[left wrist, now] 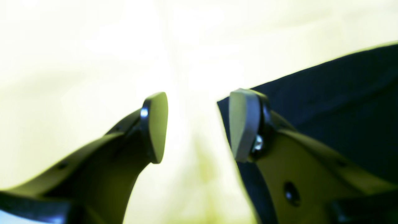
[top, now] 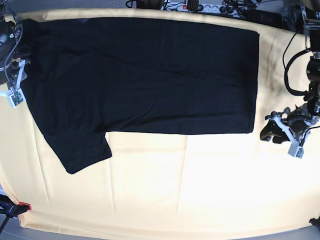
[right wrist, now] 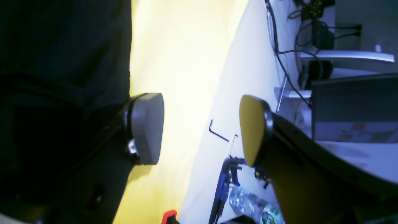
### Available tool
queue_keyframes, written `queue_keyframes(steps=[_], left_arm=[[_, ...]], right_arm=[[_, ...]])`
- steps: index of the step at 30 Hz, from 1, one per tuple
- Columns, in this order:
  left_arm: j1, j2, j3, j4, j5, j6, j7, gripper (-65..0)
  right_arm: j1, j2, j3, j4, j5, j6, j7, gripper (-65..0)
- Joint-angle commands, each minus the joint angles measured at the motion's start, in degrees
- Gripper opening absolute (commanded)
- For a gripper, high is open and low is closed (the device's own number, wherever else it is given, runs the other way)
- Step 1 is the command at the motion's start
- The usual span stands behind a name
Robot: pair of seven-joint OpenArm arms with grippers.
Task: Fold the T-shirt properly
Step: 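Move both grippers to the hem corners and grasp them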
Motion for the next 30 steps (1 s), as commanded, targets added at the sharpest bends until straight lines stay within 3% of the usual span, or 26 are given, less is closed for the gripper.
queue_keyframes(steps=[1, 3, 10, 16, 18, 20, 21, 24, 28, 30], left_arm=[[-1.18, -0.39, -0.94, -1.70, -3.54, -2.21, 0.28, -32.8], [-1.18, 1.38, -0.90, -5.92, -6.47, -4.72, 1.25, -32.8], [-1.49, 7.48, -0.55, -10.82, -6.45, -5.88, 1.60, -32.8], [-2.78, 10.73, 4.92, -10.80, -6.60, -7.67, 4.31, -33.7], [-3.67, 10.73, 6.23, -10.80, -6.45, -7.78, 3.85, -41.8], [-4.72, 10.51, 6.21, -10.80, -6.25, -6.38, 3.26, -59.4], [-5.46, 10.36, 6.21, -10.80, -6.08, -4.94, 2.91, -65.0], [-7.52, 10.40, 5.40, -10.80, -4.52, -3.54, 2.29, -65.0], [-10.36, 10.56, 5.42, -10.80, -2.93, -3.21, 2.08, -65.0], [-11.39, 10.54, 5.42, -10.80, -2.58, -3.21, 1.16, -65.0]], right_arm=[[0.83, 1.18, 0.66, 0.35, -0.28, -0.35, 0.50, -24.9], [1.73, 1.16, 0.66, 0.35, 0.98, 0.24, 0.57, -24.9], [2.75, 1.14, 0.66, 0.35, 1.11, 0.61, 1.25, -24.9], [2.75, 1.14, 0.66, 0.35, 1.16, 0.61, 1.40, -24.9], [2.75, 0.76, 0.66, 0.35, 1.16, 0.57, 1.53, -24.9], [2.75, -0.22, 0.66, 0.35, 1.14, 0.37, 2.84, -24.9], [2.80, -0.96, 0.66, 0.35, 1.14, 0.15, 4.15, -24.9], [4.81, -4.11, 0.66, 0.28, 2.80, 0.92, 8.11, -24.9], [13.20, -9.09, 0.66, -3.04, 9.40, 5.11, 9.90, -24.8], [18.49, -11.39, 0.66, -7.91, 12.33, 8.76, 11.28, -24.5]])
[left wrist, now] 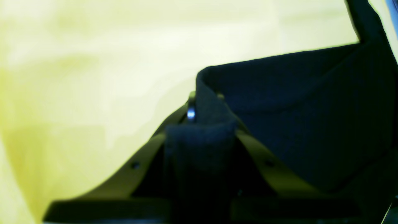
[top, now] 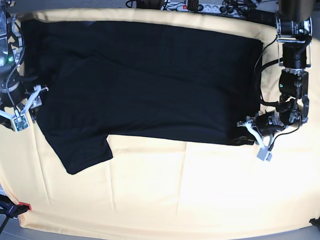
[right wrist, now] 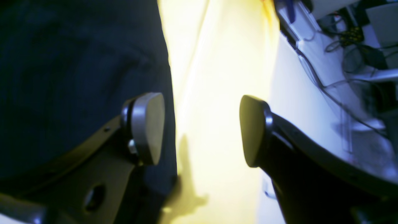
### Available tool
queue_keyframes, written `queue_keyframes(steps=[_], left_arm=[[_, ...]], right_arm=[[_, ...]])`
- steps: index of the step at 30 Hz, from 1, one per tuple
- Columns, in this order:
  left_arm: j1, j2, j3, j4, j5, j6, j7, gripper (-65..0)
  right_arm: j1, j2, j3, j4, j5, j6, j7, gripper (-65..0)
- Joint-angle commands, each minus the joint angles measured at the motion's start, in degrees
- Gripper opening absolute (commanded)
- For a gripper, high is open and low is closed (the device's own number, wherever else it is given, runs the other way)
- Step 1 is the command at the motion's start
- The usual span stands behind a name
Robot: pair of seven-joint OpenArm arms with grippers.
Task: Fold the T-shirt properly
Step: 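Move both grippers to the hem corners and grasp them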
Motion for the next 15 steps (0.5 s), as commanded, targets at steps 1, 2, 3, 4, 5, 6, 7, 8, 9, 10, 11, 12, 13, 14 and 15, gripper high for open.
queue_keyframes(steps=[1, 2, 3, 4, 5, 6, 7, 8, 9, 10, 11, 12, 13, 14, 15], left_arm=[[-2.14, -1.03, -0.55, 0.87, -0.28, -0.13, -2.27, -65.0], [-2.51, -1.01, -0.55, 0.87, 0.59, -0.11, -2.45, -65.0], [-2.73, -1.01, -0.55, 0.87, 1.03, -0.11, -2.47, -65.0], [-2.82, -1.01, -0.55, 0.87, 1.18, -0.09, -2.47, -65.0], [-2.80, -1.01, -0.55, 0.87, 1.16, -0.13, -2.47, -65.0], [-2.73, -0.98, -0.55, 0.87, 1.16, -0.13, -2.40, -65.0], [-2.62, -0.98, -0.55, 0.85, 1.14, -0.15, -2.40, -65.0], [-2.58, -0.98, -0.55, 0.87, 1.18, -0.15, -2.38, -65.0], [-2.47, -1.01, -0.55, 0.87, 1.16, -0.15, -2.36, -65.0], [-2.45, -1.01, -0.55, 0.87, 1.18, -0.15, -2.32, -65.0], [-2.43, -1.01, -0.55, 0.87, 1.18, -0.15, -2.14, -65.0], [-2.34, -1.03, -0.55, 0.87, 1.22, -0.15, -2.12, -65.0], [-2.34, -1.01, -0.55, 0.87, 1.40, -0.15, -2.14, -65.0], [-2.34, -1.01, -0.55, 0.87, 1.60, -0.15, -2.14, -65.0], [-2.34, -1.01, -0.55, 0.87, 1.62, -0.15, -2.14, -65.0]], right_arm=[[3.26, 0.09, 0.61, -2.10, 1.38, 1.05, 1.14, -24.5], [6.14, -1.07, 0.61, -5.42, 3.61, 3.37, 1.25, -24.5], [8.94, -2.08, 0.61, -8.90, 5.99, 5.53, 1.22, -24.5], [11.54, -2.99, 0.61, -12.48, 7.98, 7.43, 1.18, -24.5], [13.99, -3.78, 0.61, -16.20, 9.75, 9.35, 1.11, -24.5], [16.35, -4.37, 0.61, -19.89, 11.41, 11.30, 0.94, -24.5], [18.71, -4.90, 0.61, -23.63, 13.11, 13.31, 0.50, -24.5], [20.96, -5.33, 0.61, -27.30, 14.93, 15.23, -0.17, -24.5], [23.12, -5.75, 0.61, -30.93, 16.87, 17.49, -0.94, -24.5], [25.09, -5.97, 0.61, -34.53, 18.82, 19.50, -1.70, -24.5], [26.84, -6.05, 0.61, -38.05, 20.81, 21.42, -2.19, -24.5], [28.39, -6.03, 0.61, -41.55, 22.60, 23.23, -2.25, -24.5], [29.88, -6.03, 0.61, -44.87, 23.63, 24.48, -2.23, -24.5], [31.28, -6.03, 0.61, -47.95, 23.93, 25.29, -2.23, -24.5], [32.48, -6.03, 0.61, -50.84, 23.96, 26.25, -2.19, -24.5]])
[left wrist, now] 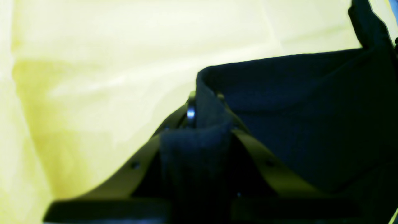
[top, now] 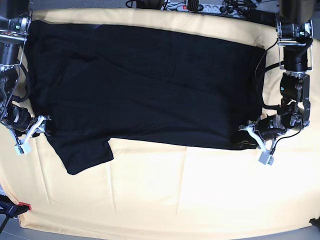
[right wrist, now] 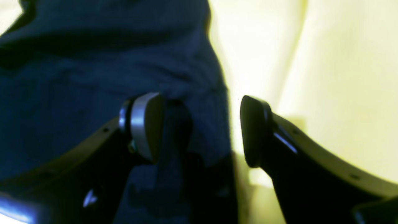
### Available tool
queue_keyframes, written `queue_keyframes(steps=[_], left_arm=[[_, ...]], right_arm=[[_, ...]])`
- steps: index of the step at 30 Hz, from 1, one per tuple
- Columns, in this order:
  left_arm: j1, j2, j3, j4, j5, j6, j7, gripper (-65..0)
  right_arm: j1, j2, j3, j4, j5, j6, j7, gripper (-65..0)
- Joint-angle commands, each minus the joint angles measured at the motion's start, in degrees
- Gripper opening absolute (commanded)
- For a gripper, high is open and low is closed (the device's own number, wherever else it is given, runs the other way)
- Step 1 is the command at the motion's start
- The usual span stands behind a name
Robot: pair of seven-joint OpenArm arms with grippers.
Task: Fold the T-shirt properly
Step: 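Move both grippers to the hem corners and grasp them, then lift the hem and fold it over toward the collar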
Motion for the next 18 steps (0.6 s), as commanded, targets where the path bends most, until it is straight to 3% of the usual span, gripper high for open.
queue_keyframes(steps=[1, 7, 10, 14, 18], left_arm=[[-1.49, -1.01, -0.52, 0.81, -0.90, -0.26, -1.22, -65.0], [-1.49, -0.98, -0.52, 0.83, -1.03, -0.26, -1.22, -65.0], [-1.46, -1.01, -0.52, 0.83, -1.14, -0.26, -1.22, -65.0], [-1.53, -1.01, -0.52, 0.83, -1.14, -1.01, -1.27, -65.0], [-1.84, -1.05, -0.52, 0.83, -0.72, -3.87, -1.70, -65.0]], right_arm=[[2.36, 1.46, 0.46, -1.36, 0.96, 1.25, 1.01, -24.5], [3.48, 0.76, 0.44, -6.01, 8.63, 5.26, -3.10, -25.5], [3.48, -0.48, 0.44, -5.99, 10.84, 5.26, -3.98, -38.0], [3.65, -1.05, 0.46, -5.97, 11.47, 5.26, -2.36, -65.0], [4.44, -0.90, 0.46, -5.88, 10.60, 5.26, -1.57, -65.0]])
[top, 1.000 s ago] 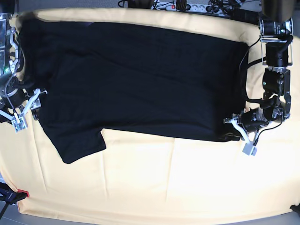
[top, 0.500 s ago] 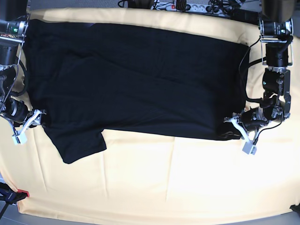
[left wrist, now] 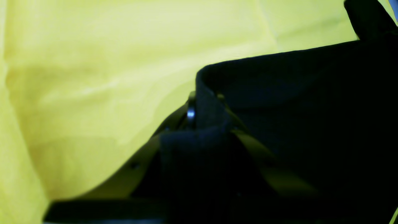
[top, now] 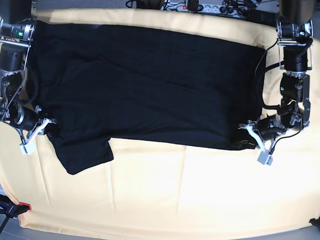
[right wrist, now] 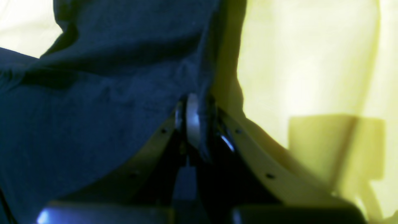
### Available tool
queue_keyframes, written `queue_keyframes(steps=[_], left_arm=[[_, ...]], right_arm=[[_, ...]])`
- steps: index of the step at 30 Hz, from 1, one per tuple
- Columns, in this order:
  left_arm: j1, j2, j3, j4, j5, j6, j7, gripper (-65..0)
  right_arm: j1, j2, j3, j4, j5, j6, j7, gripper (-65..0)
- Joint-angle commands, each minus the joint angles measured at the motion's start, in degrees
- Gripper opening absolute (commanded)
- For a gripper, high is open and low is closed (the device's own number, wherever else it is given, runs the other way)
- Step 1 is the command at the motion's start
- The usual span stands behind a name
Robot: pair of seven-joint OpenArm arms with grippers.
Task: Fold the T-shirt properly
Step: 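Lift the hem and fold it over toward the collar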
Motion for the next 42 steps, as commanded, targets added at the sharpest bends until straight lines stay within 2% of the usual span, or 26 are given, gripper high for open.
queue_keyframes(steps=[1, 8, 12, 15, 18, 21, 24, 28, 32, 37, 41, 42], left_arm=[[-1.84, -1.03, -0.52, 0.85, -0.70, -0.76, -2.05, -65.0], [-4.28, -0.96, -0.52, 0.85, 0.98, -1.77, -7.41, -65.0], [-6.49, -0.98, -0.52, 0.85, 0.94, -2.40, -6.82, -65.0], [-7.26, -1.14, -0.52, 0.85, -1.84, -5.05, -2.23, -65.0], [-6.54, -1.57, -0.55, 0.85, -7.93, -7.19, 4.63, -65.0], [-5.31, -3.15, -0.55, 0.90, -16.72, -9.97, 12.94, -65.0], [-3.98, -5.57, -0.55, 0.92, -25.99, -10.20, 19.23, -65.0], [-3.85, -8.37, -0.55, 0.92, -34.48, -10.20, 27.17, -65.0], [-3.61, -11.13, -0.55, 1.57, -34.48, -10.20, 32.63, -65.0], [-1.16, -15.08, -0.55, 3.82, -34.48, -10.20, 32.63, -65.0], [1.27, -16.26, -0.52, 7.17, -34.48, -5.25, 32.63, -65.0], [2.32, -16.26, -0.52, 8.94, -34.48, -4.90, 32.63, -65.0]], right_arm=[[2.08, 1.27, 0.33, 0.79, 0.92, 0.34, 0.87, -65.0], [6.27, 1.27, 0.33, 1.84, -0.42, 0.34, 1.01, -65.0], [8.70, 1.29, 0.26, 1.84, -0.22, 0.34, 0.04, -65.0], [8.66, 1.51, 0.26, 2.80, 1.57, 0.34, -2.80, -65.0], [6.25, 2.29, 0.28, 7.58, 5.70, 0.34, -6.71, -65.0], [1.18, 4.02, 0.28, 16.22, 6.71, 0.34, -7.74, -65.0], [-4.50, 6.25, 0.28, 24.61, 6.73, 0.34, -7.96, -65.0], [-9.62, 9.09, 0.28, 31.15, 6.73, 0.34, -9.25, -65.0], [-11.69, 11.61, 0.28, 32.20, 6.73, 0.34, -9.99, -65.0], [-12.59, 14.80, 0.28, 32.20, 6.82, 0.34, -13.27, -65.0], [-12.59, 16.24, 0.28, 32.20, 9.25, 0.34, -13.42, -65.0], [-12.59, 16.35, 0.28, 32.20, 9.18, 0.34, -14.32, -65.0]])
